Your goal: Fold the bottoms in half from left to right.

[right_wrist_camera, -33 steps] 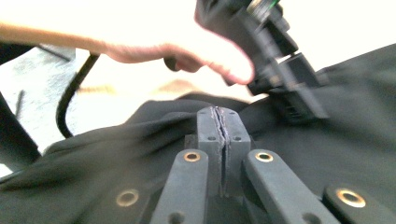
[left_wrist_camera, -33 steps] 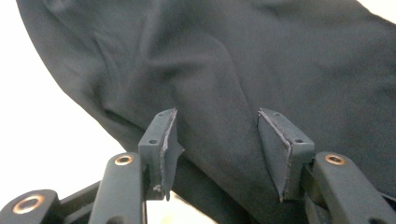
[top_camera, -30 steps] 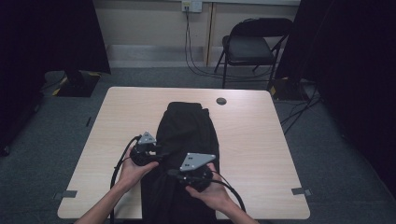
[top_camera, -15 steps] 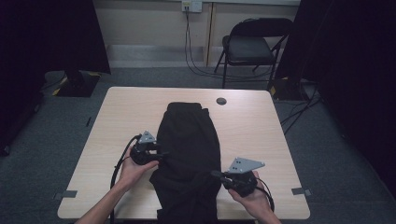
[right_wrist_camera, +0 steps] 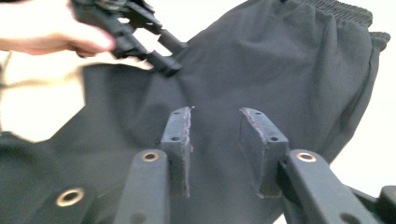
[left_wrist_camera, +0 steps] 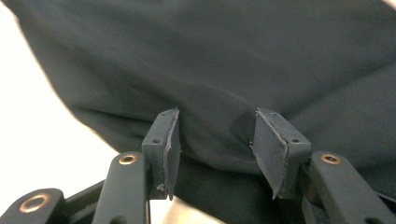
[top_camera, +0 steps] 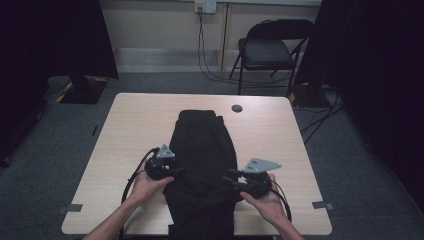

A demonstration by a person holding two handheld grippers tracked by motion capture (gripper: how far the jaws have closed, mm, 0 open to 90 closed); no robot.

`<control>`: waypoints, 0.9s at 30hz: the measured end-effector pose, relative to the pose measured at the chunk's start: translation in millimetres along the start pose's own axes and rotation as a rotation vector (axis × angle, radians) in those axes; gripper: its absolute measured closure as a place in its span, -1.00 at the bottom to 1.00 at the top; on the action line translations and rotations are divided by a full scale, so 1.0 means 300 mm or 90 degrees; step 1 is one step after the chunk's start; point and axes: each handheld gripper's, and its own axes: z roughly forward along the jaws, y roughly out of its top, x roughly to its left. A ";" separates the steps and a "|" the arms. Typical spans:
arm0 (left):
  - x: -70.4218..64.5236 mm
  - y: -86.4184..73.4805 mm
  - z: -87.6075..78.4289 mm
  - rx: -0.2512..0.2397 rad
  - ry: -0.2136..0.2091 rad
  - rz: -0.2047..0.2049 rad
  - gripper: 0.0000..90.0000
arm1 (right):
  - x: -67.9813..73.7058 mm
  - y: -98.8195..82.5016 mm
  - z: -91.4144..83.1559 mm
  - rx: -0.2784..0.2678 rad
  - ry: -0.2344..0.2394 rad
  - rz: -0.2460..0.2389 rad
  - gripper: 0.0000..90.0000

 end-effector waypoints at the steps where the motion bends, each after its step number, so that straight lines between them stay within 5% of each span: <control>1: -0.006 -0.002 0.004 -0.001 -0.001 -0.002 0.15 | -0.008 0.009 0.030 0.010 -0.012 -0.012 0.45; 6: -0.014 -0.015 -0.011 0.008 -0.025 -0.013 0.15 | -0.063 0.009 0.226 0.080 -0.028 -0.003 0.38; 9: -0.025 -0.016 -0.031 0.035 -0.053 0.002 0.14 | -0.075 -0.016 0.279 0.108 -0.030 0.009 0.34; 11: -0.031 -0.012 -0.049 0.038 -0.040 0.010 0.14 | -0.068 -0.039 0.293 0.123 -0.021 0.010 0.28; 13: -0.029 0.001 -0.071 -0.008 0.022 0.010 0.11 | -0.045 -0.051 0.286 0.115 -0.025 -0.001 0.24; 15: 0.001 0.021 -0.087 -0.053 0.018 -0.021 0.07 | -0.015 -0.066 0.277 0.105 -0.014 -0.016 0.23; 18: 0.023 0.032 -0.098 -0.078 0.034 -0.024 0.03 | 0.031 -0.089 0.251 0.101 0.023 -0.041 0.23; 23: 0.031 0.024 -0.089 -0.080 0.005 -0.047 0.03 | 0.102 -0.131 0.178 0.117 0.067 -0.071 0.24; 27: 0.025 0.030 -0.066 -0.076 -0.007 -0.025 0.03 | 0.153 -0.161 0.115 0.140 0.085 -0.086 0.24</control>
